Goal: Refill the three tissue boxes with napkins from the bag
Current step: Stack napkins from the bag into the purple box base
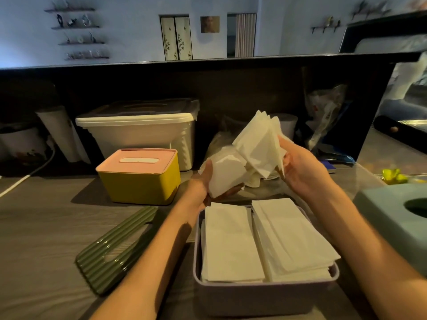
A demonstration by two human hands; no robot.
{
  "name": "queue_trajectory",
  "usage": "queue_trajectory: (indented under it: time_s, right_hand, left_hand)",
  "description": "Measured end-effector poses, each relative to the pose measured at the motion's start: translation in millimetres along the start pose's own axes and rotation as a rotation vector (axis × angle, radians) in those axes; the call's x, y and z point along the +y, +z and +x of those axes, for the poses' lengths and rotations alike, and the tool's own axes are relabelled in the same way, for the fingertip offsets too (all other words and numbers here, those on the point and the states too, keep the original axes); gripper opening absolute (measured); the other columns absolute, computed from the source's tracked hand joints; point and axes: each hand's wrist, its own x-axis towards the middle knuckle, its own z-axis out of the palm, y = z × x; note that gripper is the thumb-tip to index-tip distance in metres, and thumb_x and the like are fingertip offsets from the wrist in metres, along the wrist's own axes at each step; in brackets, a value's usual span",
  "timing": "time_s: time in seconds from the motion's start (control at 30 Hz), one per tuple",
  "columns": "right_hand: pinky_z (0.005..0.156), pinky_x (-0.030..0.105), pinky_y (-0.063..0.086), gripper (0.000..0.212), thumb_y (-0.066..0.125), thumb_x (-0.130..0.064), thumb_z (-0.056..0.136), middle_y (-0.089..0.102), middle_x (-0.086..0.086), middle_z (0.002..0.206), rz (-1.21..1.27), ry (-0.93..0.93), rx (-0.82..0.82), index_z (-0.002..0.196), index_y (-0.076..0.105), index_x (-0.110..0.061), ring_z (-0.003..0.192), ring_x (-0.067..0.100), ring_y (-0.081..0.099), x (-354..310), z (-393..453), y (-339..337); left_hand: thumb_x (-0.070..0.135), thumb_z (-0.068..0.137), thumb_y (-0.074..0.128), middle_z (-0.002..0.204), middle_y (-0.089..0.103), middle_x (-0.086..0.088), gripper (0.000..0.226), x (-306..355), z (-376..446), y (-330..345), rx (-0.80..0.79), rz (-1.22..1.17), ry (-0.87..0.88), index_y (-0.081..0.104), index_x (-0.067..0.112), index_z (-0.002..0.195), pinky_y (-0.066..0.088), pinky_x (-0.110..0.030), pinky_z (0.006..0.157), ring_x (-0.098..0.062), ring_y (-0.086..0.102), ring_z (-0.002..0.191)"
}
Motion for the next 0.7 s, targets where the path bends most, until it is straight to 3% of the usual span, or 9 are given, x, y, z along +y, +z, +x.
queue_trajectory:
  time_s: [0.1, 0.13, 0.2, 0.33, 0.43, 0.5, 0.57, 0.63, 0.7]
  right_hand:
    - [0.062, 0.026, 0.061, 0.034, 0.068, -0.032, 0.097, 0.077, 0.002, 0.1, -0.201, 0.012, -0.005, 0.126, 0.065, -0.014, 0.085, 0.016, 0.076, 12, -3, 9]
    - [0.058, 0.02, 0.057, 0.023, 0.067, -0.031, 0.098, 0.077, -0.001, 0.092, -0.316, -0.02, 0.005, 0.115, 0.068, -0.016, 0.081, 0.012, 0.075, 16, -5, 11]
    - [0.052, 0.014, 0.049, 0.01, 0.064, -0.032, 0.1, 0.07, -0.006, 0.084, -0.488, -0.083, 0.028, 0.099, 0.066, -0.023, 0.075, 0.007, 0.067, 23, -6, 9]
    - [0.057, 0.018, 0.05, 0.019, 0.064, -0.036, 0.099, 0.069, -0.006, 0.103, -0.513, -0.119, 0.029, 0.116, 0.061, -0.028, 0.088, 0.007, 0.065, 26, -8, 5]
    - [0.058, 0.017, 0.049, 0.011, 0.063, -0.035, 0.1, 0.067, -0.012, 0.099, -0.49, -0.139, -0.004, 0.11, 0.06, -0.034, 0.088, 0.005, 0.064, 25, -10, 4]
    - [0.062, 0.019, 0.05, 0.01, 0.063, -0.034, 0.1, 0.067, -0.012, 0.101, -0.496, -0.178, -0.025, 0.11, 0.061, -0.034, 0.091, 0.006, 0.064, 24, -12, 5]
    - [0.066, 0.021, 0.05, 0.02, 0.063, -0.035, 0.1, 0.067, -0.01, 0.107, -0.527, -0.226, -0.014, 0.119, 0.061, -0.031, 0.097, 0.008, 0.064, 23, -13, 7]
    - [0.068, 0.02, 0.051, 0.027, 0.063, -0.037, 0.099, 0.068, -0.011, 0.111, -0.545, -0.262, -0.027, 0.125, 0.061, -0.029, 0.099, 0.008, 0.066, 23, -14, 8]
    - [0.064, 0.016, 0.053, 0.03, 0.064, -0.036, 0.099, 0.071, -0.012, 0.109, -0.541, -0.286, -0.077, 0.127, 0.064, -0.027, 0.094, 0.005, 0.07, 23, -15, 9]
  left_hand:
    - [0.053, 0.098, 0.054, 0.118, 0.065, -0.021, 0.051, 1, -4, 4, -0.1, -0.282, -0.13, 0.056, 0.012, 0.128, 0.061, -0.056, 0.073, -0.039, 0.065, 0.103]
    - [0.055, 0.098, 0.051, 0.119, 0.066, -0.021, 0.052, -1, -4, 5, -0.118, -0.318, -0.141, 0.058, 0.014, 0.128, 0.061, -0.058, 0.075, -0.04, 0.063, 0.108]
    - [0.066, 0.092, 0.049, 0.124, 0.069, -0.017, 0.062, -4, -3, 8, -0.215, -0.359, -0.155, 0.063, 0.018, 0.129, 0.054, -0.055, 0.095, -0.037, 0.062, 0.117]
    - [0.053, 0.079, 0.07, 0.12, 0.073, -0.012, 0.064, -8, -1, 8, -0.226, -0.185, -0.114, 0.064, 0.014, 0.13, 0.046, -0.048, 0.109, -0.03, 0.067, 0.116]
    - [0.045, 0.086, 0.071, 0.131, 0.066, -0.017, 0.058, -11, -3, 6, -0.271, -0.175, -0.112, 0.063, 0.012, 0.133, 0.04, -0.052, 0.114, -0.036, 0.062, 0.123]
    - [0.045, 0.093, 0.065, 0.136, 0.063, -0.018, 0.054, -9, -4, 4, -0.324, -0.2, -0.103, 0.062, 0.013, 0.136, 0.042, -0.051, 0.112, -0.036, 0.06, 0.126]
    - [0.05, 0.1, 0.047, 0.13, 0.067, -0.015, 0.052, -4, -10, 1, -0.318, -0.117, -0.043, 0.06, 0.015, 0.137, 0.053, -0.044, 0.099, -0.031, 0.064, 0.12]
    - [0.049, 0.107, 0.025, 0.105, 0.077, -0.006, 0.05, 2, -19, 3, -0.317, -0.024, 0.051, 0.061, 0.02, 0.126, 0.059, -0.029, 0.08, -0.017, 0.073, 0.1]
    - [0.034, 0.112, 0.015, 0.073, 0.075, 0.009, 0.042, 5, -23, 6, -0.27, 0.037, 0.153, 0.056, 0.032, 0.105, 0.054, -0.013, 0.067, 0.0, 0.072, 0.074]
